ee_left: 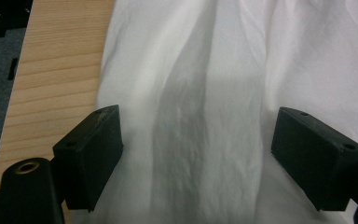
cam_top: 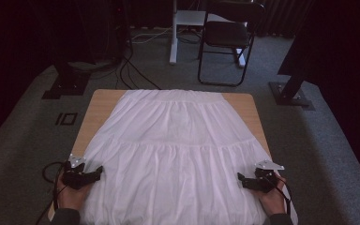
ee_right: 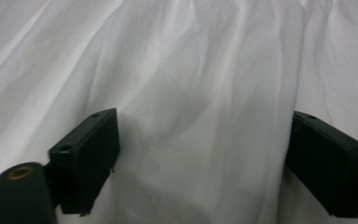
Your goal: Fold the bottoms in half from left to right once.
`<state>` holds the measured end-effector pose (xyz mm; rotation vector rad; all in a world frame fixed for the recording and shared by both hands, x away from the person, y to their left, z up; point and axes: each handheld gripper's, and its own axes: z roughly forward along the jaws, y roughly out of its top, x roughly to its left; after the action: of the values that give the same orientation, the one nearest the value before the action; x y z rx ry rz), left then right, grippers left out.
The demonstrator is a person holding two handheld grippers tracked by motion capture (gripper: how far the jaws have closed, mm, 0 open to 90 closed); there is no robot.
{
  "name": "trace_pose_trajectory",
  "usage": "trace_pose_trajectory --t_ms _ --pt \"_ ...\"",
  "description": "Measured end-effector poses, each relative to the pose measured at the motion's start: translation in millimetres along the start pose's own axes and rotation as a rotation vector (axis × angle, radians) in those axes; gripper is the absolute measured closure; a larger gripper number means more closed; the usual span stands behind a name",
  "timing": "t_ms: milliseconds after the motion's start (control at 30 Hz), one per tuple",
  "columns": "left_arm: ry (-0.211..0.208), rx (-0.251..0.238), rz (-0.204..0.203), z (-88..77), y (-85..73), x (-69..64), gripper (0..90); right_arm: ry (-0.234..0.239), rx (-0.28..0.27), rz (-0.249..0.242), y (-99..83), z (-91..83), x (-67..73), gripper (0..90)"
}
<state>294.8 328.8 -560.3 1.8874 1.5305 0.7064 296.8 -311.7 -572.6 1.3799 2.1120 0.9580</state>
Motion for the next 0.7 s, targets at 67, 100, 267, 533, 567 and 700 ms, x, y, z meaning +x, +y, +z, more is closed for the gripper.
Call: trace_pose_trajectory --t_ms 67,100,267,533,567,700 --pt "0.009 -0.003 -0.011 -1.3 -0.1 1.1 20.3 0.001 0.000 0.000 0.1 0.0 -0.1 12.8" --pt "0.021 0.004 -0.017 -3.3 0.3 1.3 22.7 0.001 0.000 0.000 0.1 0.1 -0.1 12.8" --pt "0.031 -0.062 -0.025 -20.9 4.9 3.9 23.4 0.001 -0.001 -0.001 -0.1 -0.1 0.0 13.2" --pt "-0.005 -0.051 -0.128 -19.1 6.3 29.7 9.3 -0.001 -0.003 0.003 -0.5 -0.6 0.1 14.2" --pt "-0.014 -0.030 -0.123 -15.4 3.8 29.9 9.2 0.000 -0.003 0.003 -0.5 -0.6 0.2 14.2" --pt "-0.014 0.014 -0.111 -10.2 -1.8 27.8 7.0 0.000 -0.003 0.003 -0.5 -0.7 0.1 14.2"
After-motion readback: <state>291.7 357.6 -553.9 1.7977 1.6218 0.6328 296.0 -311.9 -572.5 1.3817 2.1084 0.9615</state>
